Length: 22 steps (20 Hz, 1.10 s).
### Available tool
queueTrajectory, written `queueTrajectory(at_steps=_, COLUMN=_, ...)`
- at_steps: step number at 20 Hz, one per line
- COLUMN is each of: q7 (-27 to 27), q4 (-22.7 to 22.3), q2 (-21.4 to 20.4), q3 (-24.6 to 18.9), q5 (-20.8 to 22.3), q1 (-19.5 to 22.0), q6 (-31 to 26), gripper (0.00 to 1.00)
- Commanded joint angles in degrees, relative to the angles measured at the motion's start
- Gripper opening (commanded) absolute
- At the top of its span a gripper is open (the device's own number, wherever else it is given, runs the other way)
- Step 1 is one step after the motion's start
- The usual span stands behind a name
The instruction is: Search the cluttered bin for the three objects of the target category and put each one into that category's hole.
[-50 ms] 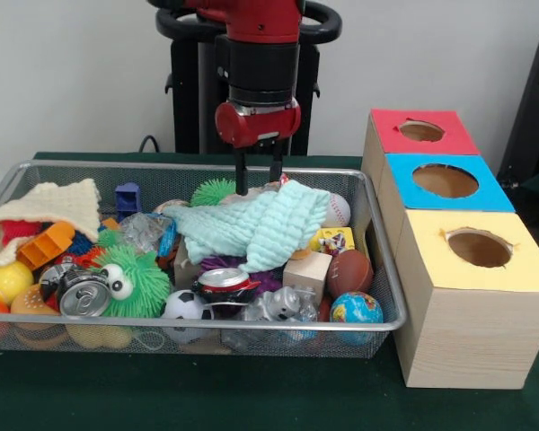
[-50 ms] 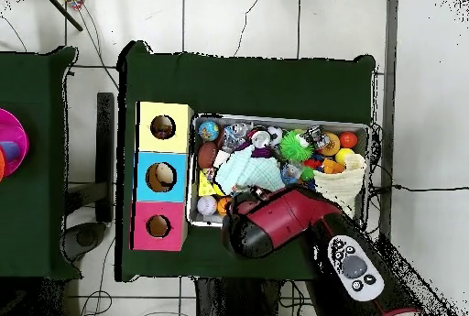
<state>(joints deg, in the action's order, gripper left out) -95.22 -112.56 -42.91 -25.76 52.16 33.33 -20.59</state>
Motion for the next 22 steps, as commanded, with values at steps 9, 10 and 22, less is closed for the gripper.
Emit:
queueTrajectory(at_steps=9, q7=-5.16, q4=0.51, q2=3.62, q3=1.17, q5=-0.64, q1=-0.85, q6=2.67, gripper=1.00)
queueTrajectory(at_steps=10, q7=-5.38, q4=0.60, q2=3.73, q3=1.38, q5=-0.59, q1=-0.99, q6=2.75, gripper=1.00)
queueTrajectory(at_steps=22, q7=-9.07, q4=1.33, q2=3.20, q3=4.02, q5=-2.41, q1=-2.46, q6=6.13, gripper=0.00)
